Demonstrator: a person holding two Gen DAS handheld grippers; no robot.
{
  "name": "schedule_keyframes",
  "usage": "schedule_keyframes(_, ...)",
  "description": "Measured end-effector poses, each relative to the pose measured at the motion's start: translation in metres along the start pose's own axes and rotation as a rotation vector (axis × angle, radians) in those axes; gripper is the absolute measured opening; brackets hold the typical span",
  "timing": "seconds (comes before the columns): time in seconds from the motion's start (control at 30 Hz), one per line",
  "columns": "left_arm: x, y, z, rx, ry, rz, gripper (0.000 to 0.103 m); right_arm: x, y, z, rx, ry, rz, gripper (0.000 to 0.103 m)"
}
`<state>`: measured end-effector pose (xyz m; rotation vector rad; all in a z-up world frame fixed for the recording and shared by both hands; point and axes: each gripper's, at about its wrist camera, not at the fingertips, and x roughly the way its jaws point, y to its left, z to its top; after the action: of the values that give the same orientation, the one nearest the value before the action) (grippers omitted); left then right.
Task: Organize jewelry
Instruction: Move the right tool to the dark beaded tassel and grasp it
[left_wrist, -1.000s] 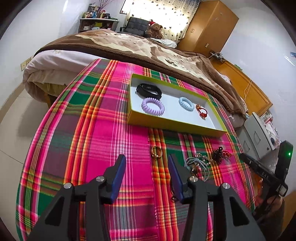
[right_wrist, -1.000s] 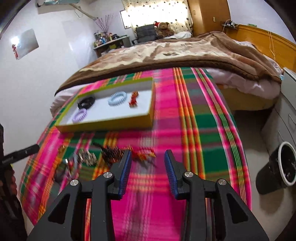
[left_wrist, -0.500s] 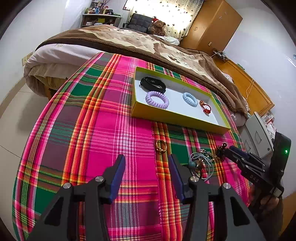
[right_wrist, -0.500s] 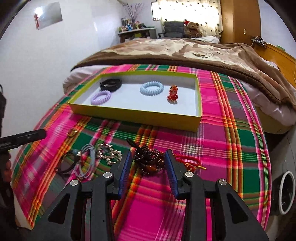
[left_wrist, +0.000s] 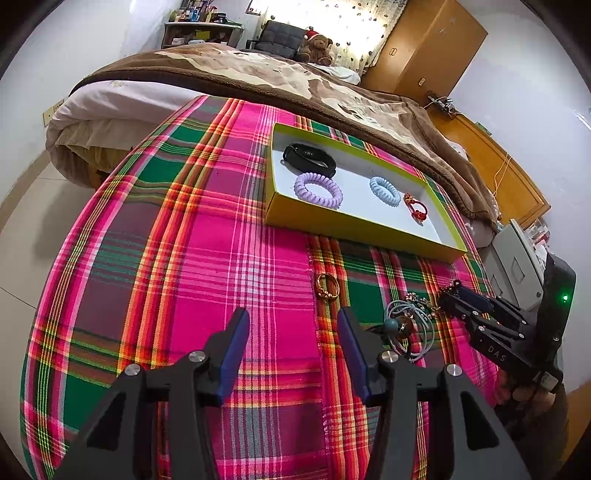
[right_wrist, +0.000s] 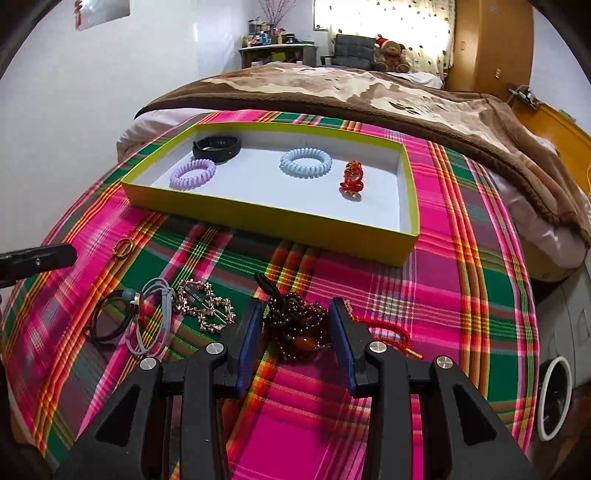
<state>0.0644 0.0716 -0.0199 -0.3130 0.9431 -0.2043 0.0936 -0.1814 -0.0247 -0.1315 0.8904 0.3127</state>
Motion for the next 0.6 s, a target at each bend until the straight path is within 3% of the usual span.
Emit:
schedule_keyframes(0.2, 0.002, 0.0, 0.0, -0.002, 0.006, 0.009, 0.051, -0.005, 0.005, -0.002, -0.02, -0.018, -0.027, 0.026)
schedule_keyframes(0.6, 0.013, -0.015, 0.006, 0.055, 0.018, 0.011, 0.051, -0.026, -0.009, 0.0, 0.09, -0.153, 0.069, 0.025)
